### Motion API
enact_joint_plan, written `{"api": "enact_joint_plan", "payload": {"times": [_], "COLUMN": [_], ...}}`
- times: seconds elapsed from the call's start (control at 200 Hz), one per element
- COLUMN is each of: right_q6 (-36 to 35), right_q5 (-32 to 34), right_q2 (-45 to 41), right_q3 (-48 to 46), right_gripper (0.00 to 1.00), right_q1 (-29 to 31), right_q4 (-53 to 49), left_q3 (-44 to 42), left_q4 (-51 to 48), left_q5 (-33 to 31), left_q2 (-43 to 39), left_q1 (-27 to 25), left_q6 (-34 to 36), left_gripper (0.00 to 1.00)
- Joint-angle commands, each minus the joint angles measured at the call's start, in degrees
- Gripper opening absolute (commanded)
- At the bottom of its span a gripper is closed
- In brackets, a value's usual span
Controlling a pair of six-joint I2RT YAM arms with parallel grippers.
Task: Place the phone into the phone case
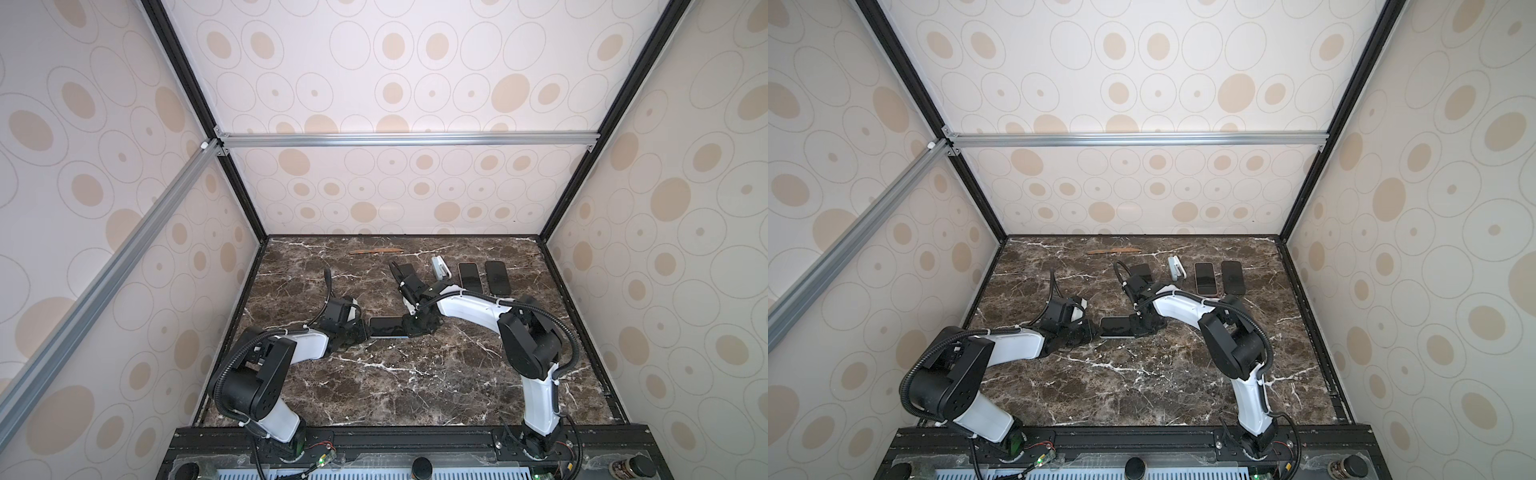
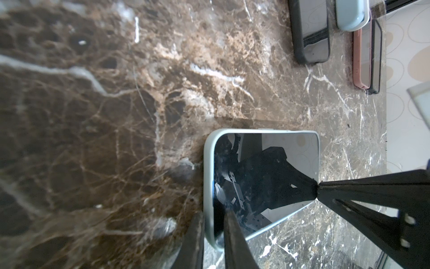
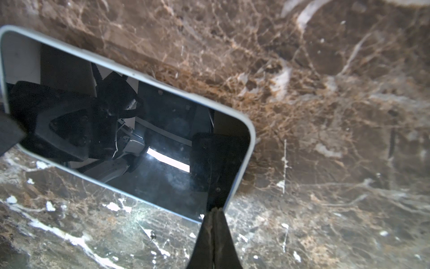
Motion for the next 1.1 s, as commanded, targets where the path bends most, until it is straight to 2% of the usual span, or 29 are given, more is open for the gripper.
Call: {"api": "enact_joint_plan", "payload": {"times": [0.0,0.42,0.785,0.965,1.095], "right_q6": [0.08,0.16,-0.62,-0.5,-0.54], "right_q5": [0.12,-1.38,0.57,0.66,2.54], "right_q2": [17.01,27.1,32.3,33.63,30.1], "right_q3": [-7.62,-7.12,-7.39,-6.79,-8.29], "right_gripper": [0.05,0.05,0.05,0.05,0.05], "right_q1": [0.27,1.86,3.78,4.07,4.09], "right_q4": [0.78,5.51,8.56,9.56,8.95], "left_q3": [-1.81,-2.08,-2.1,-2.23,-1.02], "left_q4": [-4.74,-5.25,-5.23,-5.0,-6.3], "left_q5": [-0.42,-0.54,-0.91,-0.96,-1.45], "left_q2": [1.08,1.22,1.74,1.92,1.15], "left_q1": [-0.28,-0.26,-0.24,-0.27,-0.23], "left_q6": [0.01,0.29,0.42,0.39,0.98], "left_gripper": [0.17,0.17,0.17,0.17,0.17]}}
